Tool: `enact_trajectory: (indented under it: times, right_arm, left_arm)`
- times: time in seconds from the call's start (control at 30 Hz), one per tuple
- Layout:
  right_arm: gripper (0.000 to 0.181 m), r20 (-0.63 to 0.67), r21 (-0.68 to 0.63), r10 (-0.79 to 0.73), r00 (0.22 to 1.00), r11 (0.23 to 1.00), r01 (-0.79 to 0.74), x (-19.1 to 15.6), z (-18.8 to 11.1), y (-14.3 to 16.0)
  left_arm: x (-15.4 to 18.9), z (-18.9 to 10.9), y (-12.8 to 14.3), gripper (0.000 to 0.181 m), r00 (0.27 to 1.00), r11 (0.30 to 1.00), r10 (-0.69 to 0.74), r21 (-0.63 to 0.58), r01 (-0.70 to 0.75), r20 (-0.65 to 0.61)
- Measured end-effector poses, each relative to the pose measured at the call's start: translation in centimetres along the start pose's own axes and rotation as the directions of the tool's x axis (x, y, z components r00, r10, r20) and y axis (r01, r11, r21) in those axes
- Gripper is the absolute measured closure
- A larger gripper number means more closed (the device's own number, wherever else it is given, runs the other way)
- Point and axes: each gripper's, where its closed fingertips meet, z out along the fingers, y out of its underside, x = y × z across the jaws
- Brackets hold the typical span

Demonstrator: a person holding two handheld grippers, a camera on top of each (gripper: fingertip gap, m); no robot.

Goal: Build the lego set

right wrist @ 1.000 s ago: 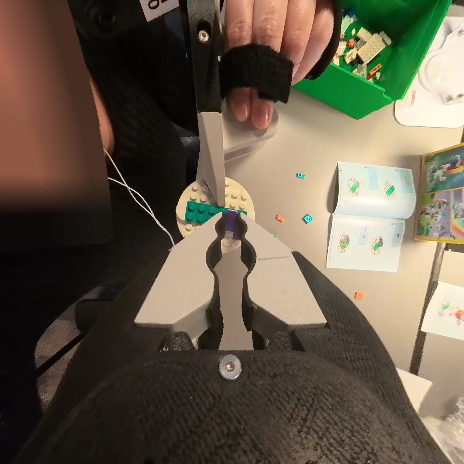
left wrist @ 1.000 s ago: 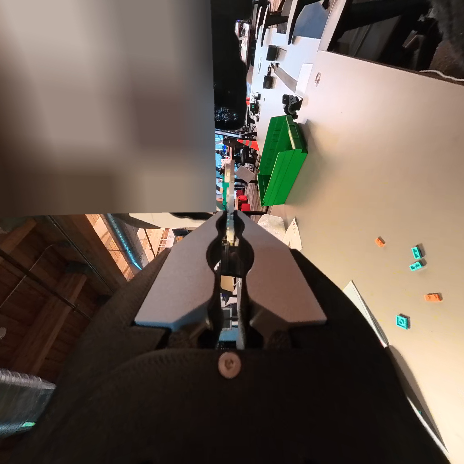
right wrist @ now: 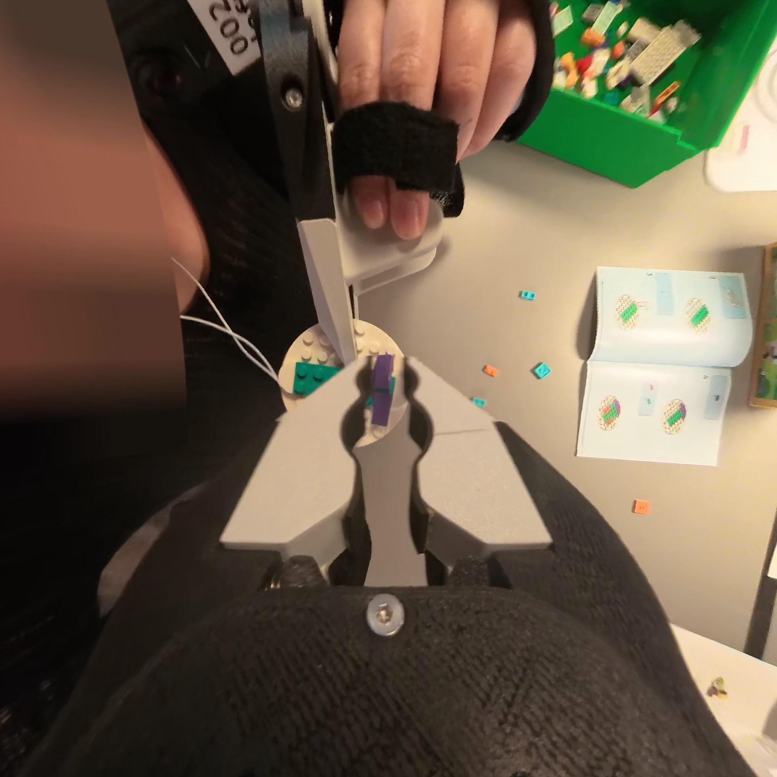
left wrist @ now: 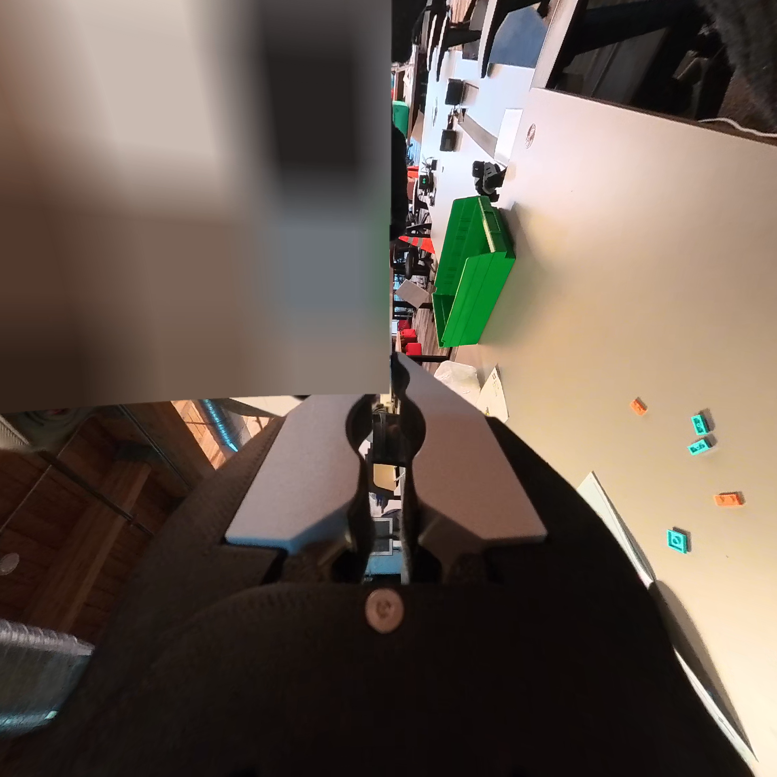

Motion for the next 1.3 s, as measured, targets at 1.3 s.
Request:
enact_trajectory:
  times: [1.3]
  right_arm:
    - [0.168, -0.648, -0.588, -0.760, -0.048, 0.460, 0.665, 2.0, 0.2, 0.4]
  left_arm:
    - [-0.6, -0.2, 1.0, 0.177, 0.997, 0.997, -0.075, 0.028, 0.074, 0.021]
